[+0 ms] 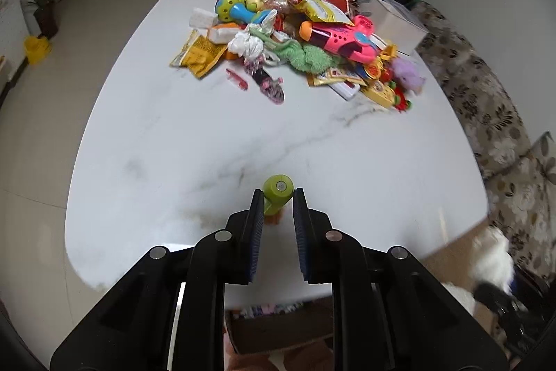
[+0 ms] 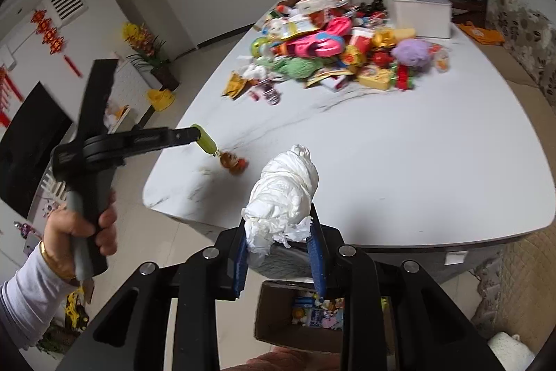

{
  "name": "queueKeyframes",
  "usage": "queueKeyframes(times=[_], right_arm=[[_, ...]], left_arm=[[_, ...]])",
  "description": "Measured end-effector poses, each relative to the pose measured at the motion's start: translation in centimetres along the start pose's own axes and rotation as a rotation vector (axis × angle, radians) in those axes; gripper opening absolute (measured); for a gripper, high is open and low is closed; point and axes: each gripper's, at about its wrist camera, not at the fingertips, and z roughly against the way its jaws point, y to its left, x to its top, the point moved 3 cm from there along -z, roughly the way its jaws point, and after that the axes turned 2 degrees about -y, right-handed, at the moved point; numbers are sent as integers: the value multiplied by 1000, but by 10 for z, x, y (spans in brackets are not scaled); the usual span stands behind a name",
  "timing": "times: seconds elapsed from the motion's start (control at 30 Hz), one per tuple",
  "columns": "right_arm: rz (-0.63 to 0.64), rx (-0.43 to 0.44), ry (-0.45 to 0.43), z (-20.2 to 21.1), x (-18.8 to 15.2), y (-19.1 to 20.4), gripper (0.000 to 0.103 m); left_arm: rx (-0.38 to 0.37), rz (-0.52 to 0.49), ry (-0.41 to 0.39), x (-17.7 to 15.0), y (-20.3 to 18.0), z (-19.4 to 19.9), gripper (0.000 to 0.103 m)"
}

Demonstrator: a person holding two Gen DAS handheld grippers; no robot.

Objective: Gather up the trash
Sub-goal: 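Lower both tools over the cardboard box and release the tissue and bottle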

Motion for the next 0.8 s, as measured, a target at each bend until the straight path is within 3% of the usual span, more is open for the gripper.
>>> queueKeyframes(times=[0.23,0.5,0.67,0.8], right_arm=[[32,42,16,-8,-4,26,29],[62,52,79,-5,-28,35,29],[36,33,177,-19,-67,20,29],[-8,1,288,-57,-115,-8,30]], left_arm=[[-20,-10,-2,-27,14,37,17],[-95,-26,51,-74,-7,62,16],[-128,-34,139,-116,-23,42,11],[-117,-50,255,-164,-29,-18,11]])
